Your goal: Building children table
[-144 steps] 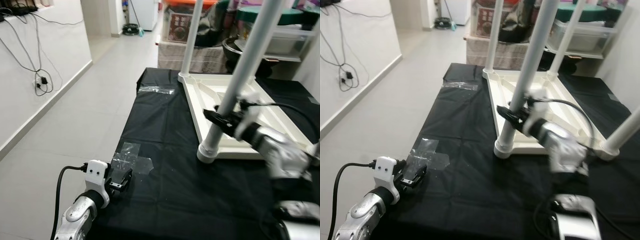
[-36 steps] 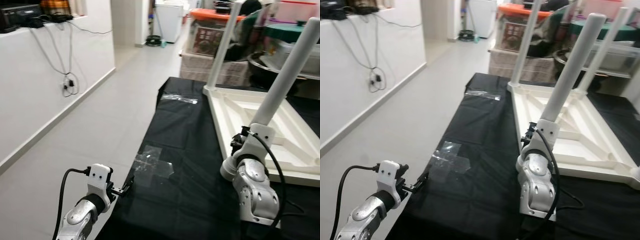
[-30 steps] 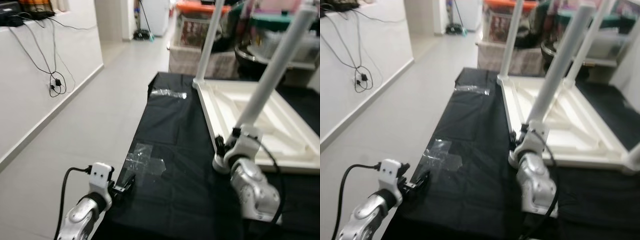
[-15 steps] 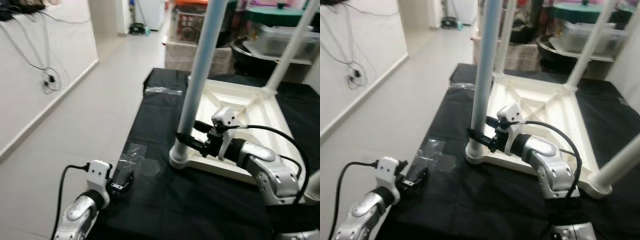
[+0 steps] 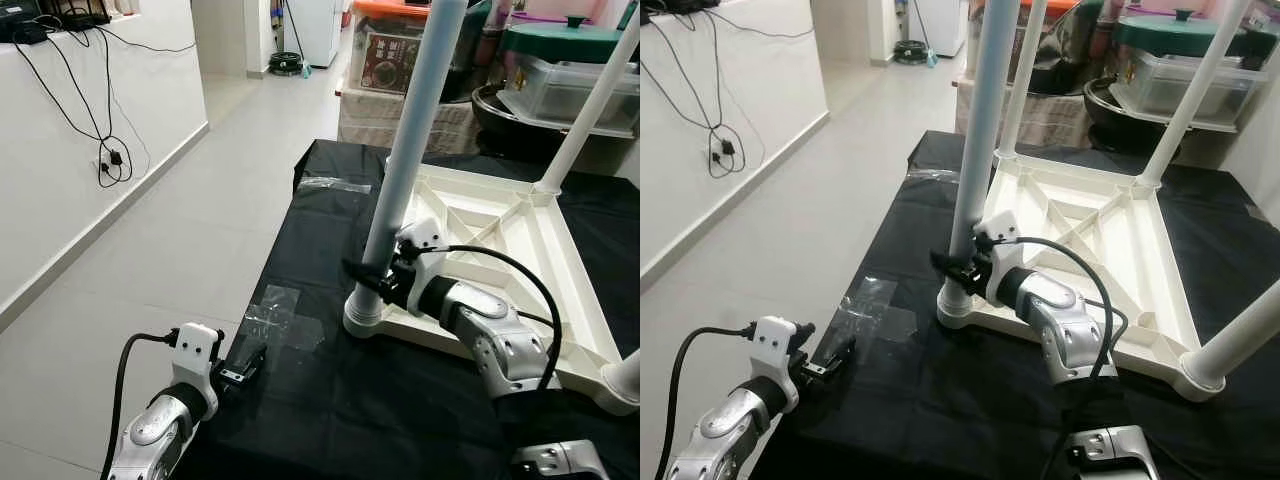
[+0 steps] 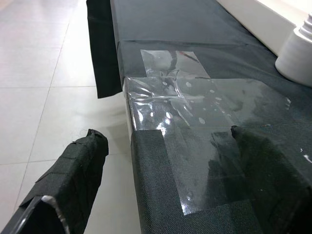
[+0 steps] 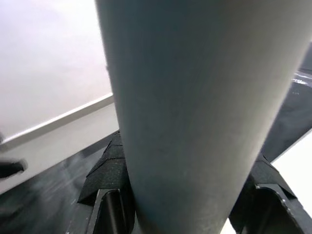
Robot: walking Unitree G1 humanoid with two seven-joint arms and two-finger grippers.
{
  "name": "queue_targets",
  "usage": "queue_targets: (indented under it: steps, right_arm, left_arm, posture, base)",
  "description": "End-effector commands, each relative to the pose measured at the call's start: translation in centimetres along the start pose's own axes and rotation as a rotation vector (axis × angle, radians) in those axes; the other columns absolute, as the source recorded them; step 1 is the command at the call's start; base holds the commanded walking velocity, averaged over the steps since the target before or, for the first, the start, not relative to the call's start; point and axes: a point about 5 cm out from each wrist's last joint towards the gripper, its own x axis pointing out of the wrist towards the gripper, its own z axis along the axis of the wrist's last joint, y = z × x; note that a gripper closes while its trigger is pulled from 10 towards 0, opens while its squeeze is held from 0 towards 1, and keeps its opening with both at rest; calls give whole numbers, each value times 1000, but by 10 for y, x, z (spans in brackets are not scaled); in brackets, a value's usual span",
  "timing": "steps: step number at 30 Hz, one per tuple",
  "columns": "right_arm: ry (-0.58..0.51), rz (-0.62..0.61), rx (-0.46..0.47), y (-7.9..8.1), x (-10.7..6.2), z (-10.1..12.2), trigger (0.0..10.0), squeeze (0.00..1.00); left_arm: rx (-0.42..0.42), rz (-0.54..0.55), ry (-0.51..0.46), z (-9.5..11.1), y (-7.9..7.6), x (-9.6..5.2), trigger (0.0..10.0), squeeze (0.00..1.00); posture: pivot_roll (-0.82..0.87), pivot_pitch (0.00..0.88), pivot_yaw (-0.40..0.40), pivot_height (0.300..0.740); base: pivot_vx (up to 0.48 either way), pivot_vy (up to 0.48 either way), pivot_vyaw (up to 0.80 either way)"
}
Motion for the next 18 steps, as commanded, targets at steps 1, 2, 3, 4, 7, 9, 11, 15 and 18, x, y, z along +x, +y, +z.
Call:
queue_targets:
  steps: [1,2,3,4,7,9,11,15,18]
  right_arm:
    - [59,-216,39,-15,-6,-13,0,0]
    - [87,-346,51,-21,-10,-17,0,0]
    - [87,-346,51,-21,-10,-17,0,0]
    - [125,-568,75,-31,-22,-25,0,0]
    - [149,-1083,76,-46,-66,-37,0,0]
    - [123,-1294,40,-44,-94,-40,0,0]
    - [129,-1257,56,-32,-99,-43,0,0]
    - [132,-1215,1,-21,-99,-37,0,0]
    - [66,-1136,9,-15,-89,-25,10000,0]
  left_arm:
    - [-4,-2,41,-8,-1,-2,10000,0]
    - [-4,-3,43,-9,-2,-2,10000,0]
    - [-4,-3,43,-9,-2,-2,10000,0]
    - [-5,-4,45,-10,-2,-2,10000,0]
    - [-7,-5,48,-11,-3,-3,10000,0]
    - [-9,-6,48,-11,-4,-3,10000,0]
    - [-12,-6,49,-11,-4,-3,10000,0]
    - [-8,-11,54,-11,-3,-3,10000,0]
    - [-4,-14,53,-10,-2,-1,10000,0]
  posture:
    - [64,0,-73,740]
    - [64,0,-73,740]
    - [64,0,-73,740]
    - [58,0,-72,740]
    - [57,0,-73,740]
    - [59,0,-68,740]
    - [59,0,-68,740]
    - [45,0,-61,740]
    - [38,0,-53,740]
  base:
    - [0,0,0]
    - [0,0,0]
    - [0,0,0]
    - [0,0,0]
    - [0,0,0]
    - [0,0,0]
    - [0,0,0]
    - [0,0,0]
    - [0,0,0]
